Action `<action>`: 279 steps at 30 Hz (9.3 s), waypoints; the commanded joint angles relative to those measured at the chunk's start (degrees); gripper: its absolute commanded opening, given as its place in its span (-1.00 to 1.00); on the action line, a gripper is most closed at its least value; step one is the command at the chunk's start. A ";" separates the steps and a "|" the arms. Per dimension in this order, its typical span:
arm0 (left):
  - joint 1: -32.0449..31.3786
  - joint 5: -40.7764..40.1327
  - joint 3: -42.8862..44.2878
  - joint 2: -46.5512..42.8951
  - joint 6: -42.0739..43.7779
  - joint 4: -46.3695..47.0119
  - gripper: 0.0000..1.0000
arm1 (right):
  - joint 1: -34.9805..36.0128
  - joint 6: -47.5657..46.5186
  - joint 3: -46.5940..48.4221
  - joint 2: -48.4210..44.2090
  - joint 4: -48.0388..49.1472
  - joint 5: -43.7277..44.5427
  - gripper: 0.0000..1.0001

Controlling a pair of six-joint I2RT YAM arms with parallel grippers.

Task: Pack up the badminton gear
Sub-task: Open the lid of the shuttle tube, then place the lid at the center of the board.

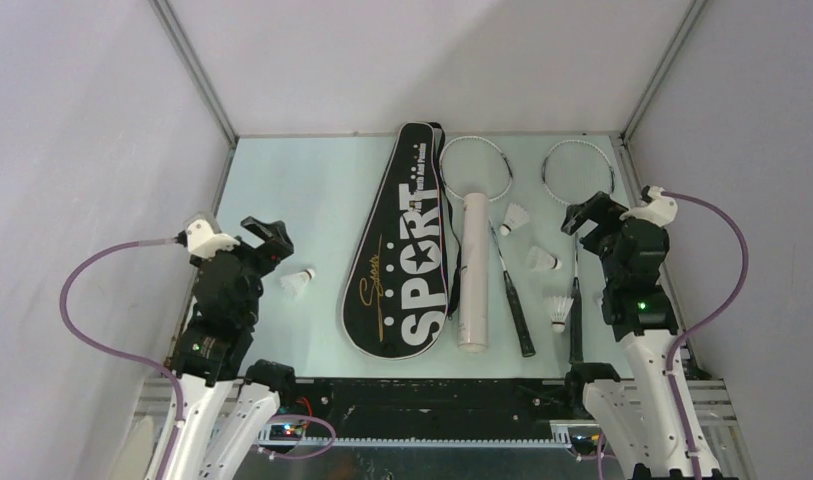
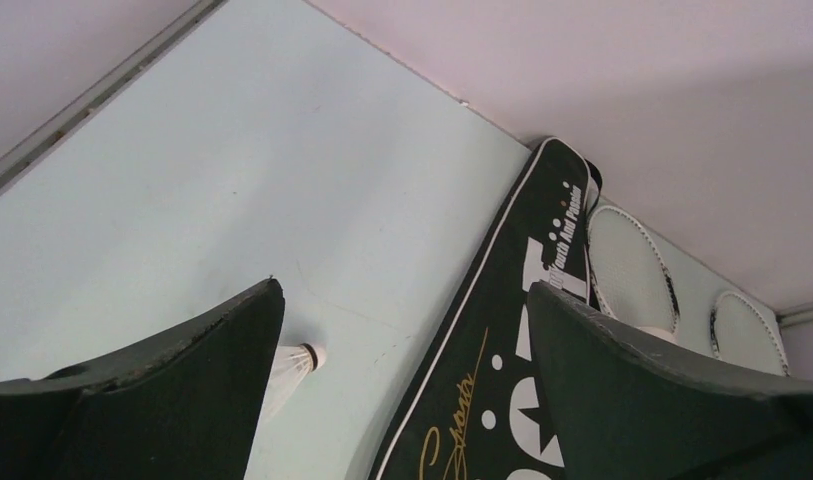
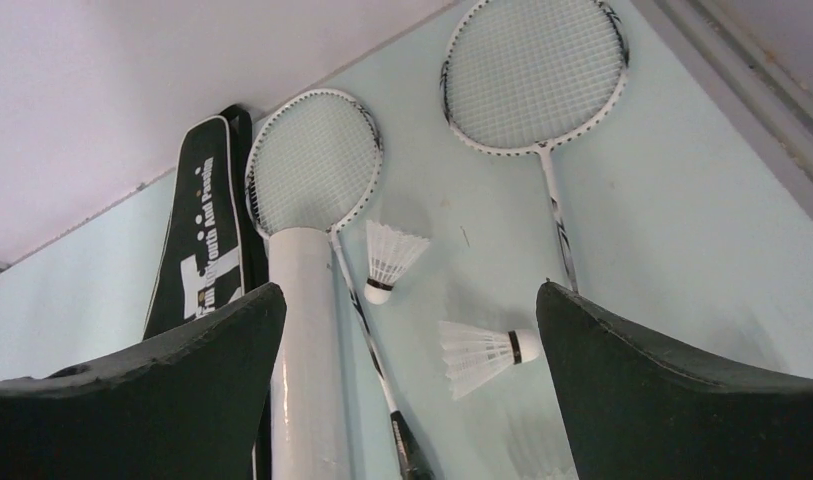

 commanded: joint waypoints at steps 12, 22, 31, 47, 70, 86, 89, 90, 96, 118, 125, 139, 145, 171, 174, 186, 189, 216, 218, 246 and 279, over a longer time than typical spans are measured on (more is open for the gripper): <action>-0.35 15.53 -3.26 7.94 -2.73 8.02 0.97 | -0.07 4.34 -4.04 -3.72 -1.72 -5.29 0.99; -10.62 18.20 -1.58 21.88 -6.23 16.61 0.97 | -0.07 5.65 -6.97 -5.31 0.88 -6.56 0.99; -25.74 17.60 14.35 49.26 -3.95 20.16 0.97 | -0.09 3.73 -7.66 -9.27 -1.07 -6.58 0.99; -33.36 27.33 37.79 80.04 -8.16 20.79 0.97 | -0.07 2.31 -8.03 -7.62 -1.67 -6.55 0.99; -36.59 22.44 45.34 95.59 -11.62 14.36 0.94 | -0.08 3.71 -8.39 -3.90 -0.68 -8.80 0.99; -36.98 21.76 48.43 95.74 -13.17 11.56 0.53 | -0.08 4.07 -8.39 -4.03 -1.49 -7.43 0.99; -36.97 22.14 47.49 93.60 -13.51 12.55 0.44 | -0.07 4.07 -8.39 -4.07 -1.48 -7.46 0.99; -36.96 21.92 46.76 93.08 -13.55 13.20 0.41 | -0.10 4.07 -8.39 -4.03 -1.48 -7.39 0.99; -36.95 20.96 45.00 88.29 -13.22 13.91 0.35 | -0.08 4.16 -8.39 -3.30 -0.87 -8.91 0.99; -37.00 24.47 14.36 54.98 10.64 54.73 0.10 | -0.07 2.95 -10.17 -9.30 2.78 -11.89 0.99; -36.96 32.42 2.74 42.27 23.83 64.22 0.13 | -0.07 1.87 -10.73 -10.86 5.28 -15.74 0.99; -36.96 30.59 -24.36 33.77 43.47 104.31 0.20 | 0.88 -3.80 -10.64 -15.20 21.23 -44.32 0.96; -36.95 32.07 -29.67 31.51 50.14 104.11 0.11 | 5.38 -2.24 -10.37 -13.97 34.95 -63.08 0.94; -37.00 34.34 -31.62 12.65 67.28 70.32 0.13 | 56.09 -49.30 17.90 2.03 -9.51 -33.21 0.72; -37.00 34.94 -31.17 12.32 66.81 67.35 0.12 | 60.83 -52.40 18.81 3.62 -9.99 -26.95 0.72; -37.12 38.81 -30.16 10.21 66.79 60.31 0.08 | 64.66 -53.95 18.84 4.53 -6.57 -23.18 0.56; -37.15 39.18 -29.85 9.99 67.06 58.71 0.08 | 64.70 -54.55 18.82 4.79 -6.69 -24.41 0.54; -37.25 39.76 -29.15 8.64 69.19 53.95 0.10 | 64.79 -53.31 18.86 4.77 -5.00 -28.35 0.29; -37.30 39.41 -29.15 8.70 69.39 53.93 0.10 | 64.79 -52.57 18.84 4.80 -5.63 -28.35 0.18; -37.25 38.06 -29.40 7.19 70.09 53.62 0.08 | 64.88 -50.85 18.81 6.27 -6.48 -21.34 -1.00; -37.27 26.60 -37.62 0.25 60.54 76.22 -0.03 | 43.53 -13.27 1.06 5.04 1.20 1.03 -1.00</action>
